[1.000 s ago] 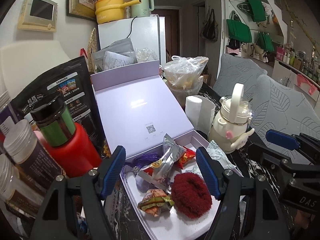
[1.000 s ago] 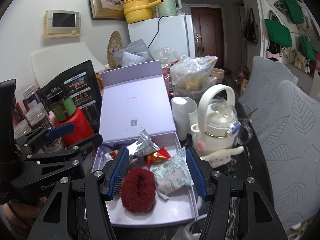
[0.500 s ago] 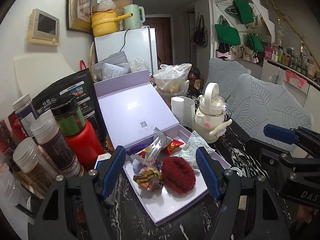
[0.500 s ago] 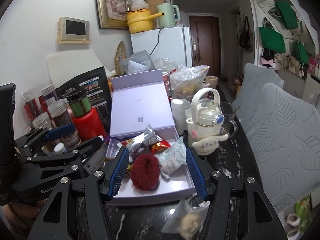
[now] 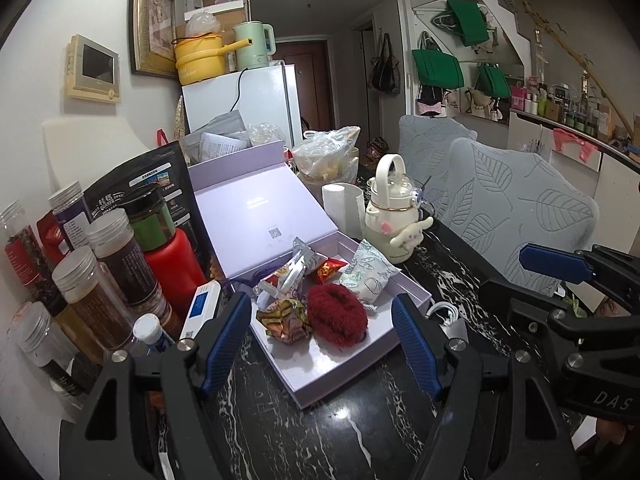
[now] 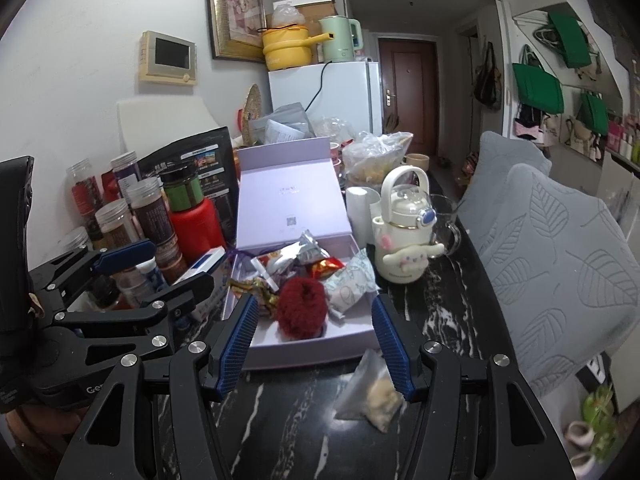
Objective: Organize soft objects
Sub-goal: 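Withdraw both tools from the box toward the clear bag of beige food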
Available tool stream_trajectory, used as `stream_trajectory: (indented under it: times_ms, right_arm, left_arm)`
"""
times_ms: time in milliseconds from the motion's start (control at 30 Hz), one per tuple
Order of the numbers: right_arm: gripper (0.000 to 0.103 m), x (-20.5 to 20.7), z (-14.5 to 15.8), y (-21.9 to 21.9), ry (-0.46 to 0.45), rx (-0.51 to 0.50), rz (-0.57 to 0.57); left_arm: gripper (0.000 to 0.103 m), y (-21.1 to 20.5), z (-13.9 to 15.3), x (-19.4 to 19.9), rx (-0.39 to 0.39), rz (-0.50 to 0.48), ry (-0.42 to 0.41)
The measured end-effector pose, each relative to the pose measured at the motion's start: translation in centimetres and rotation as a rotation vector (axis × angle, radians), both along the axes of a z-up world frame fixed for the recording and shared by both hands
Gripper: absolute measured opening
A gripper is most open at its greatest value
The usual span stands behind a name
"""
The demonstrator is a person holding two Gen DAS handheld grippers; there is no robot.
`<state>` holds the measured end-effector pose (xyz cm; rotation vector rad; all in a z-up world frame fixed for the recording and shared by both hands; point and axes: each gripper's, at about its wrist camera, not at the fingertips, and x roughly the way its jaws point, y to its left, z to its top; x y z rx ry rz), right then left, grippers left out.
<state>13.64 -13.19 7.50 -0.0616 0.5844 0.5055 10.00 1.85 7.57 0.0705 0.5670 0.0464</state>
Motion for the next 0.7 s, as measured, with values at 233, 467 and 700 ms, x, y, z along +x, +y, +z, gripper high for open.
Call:
stream_trajectory:
  times_ms: [233, 467, 700]
  right_arm:
    - [0.059, -2.4, -0.8, -0.8, 0.002, 0.002, -0.004]
    - [0.059, -4.3, -2.4, -1.9, 0.026, 0.000, -0.018]
    - [0.059, -5.3, -4.5, -3.3, 0.064, -0.008, -0.045]
  left_arm:
    - [0.072, -1.4, -0.9, -1.9, 0.001, -0.022, 0.008]
    - [0.072, -2.3, -2.6, -2.9, 0.003, -0.042, 0.035]
    - [0.072, -2.9, -4.9, -3.3, -0.006, -0.058, 0.077]
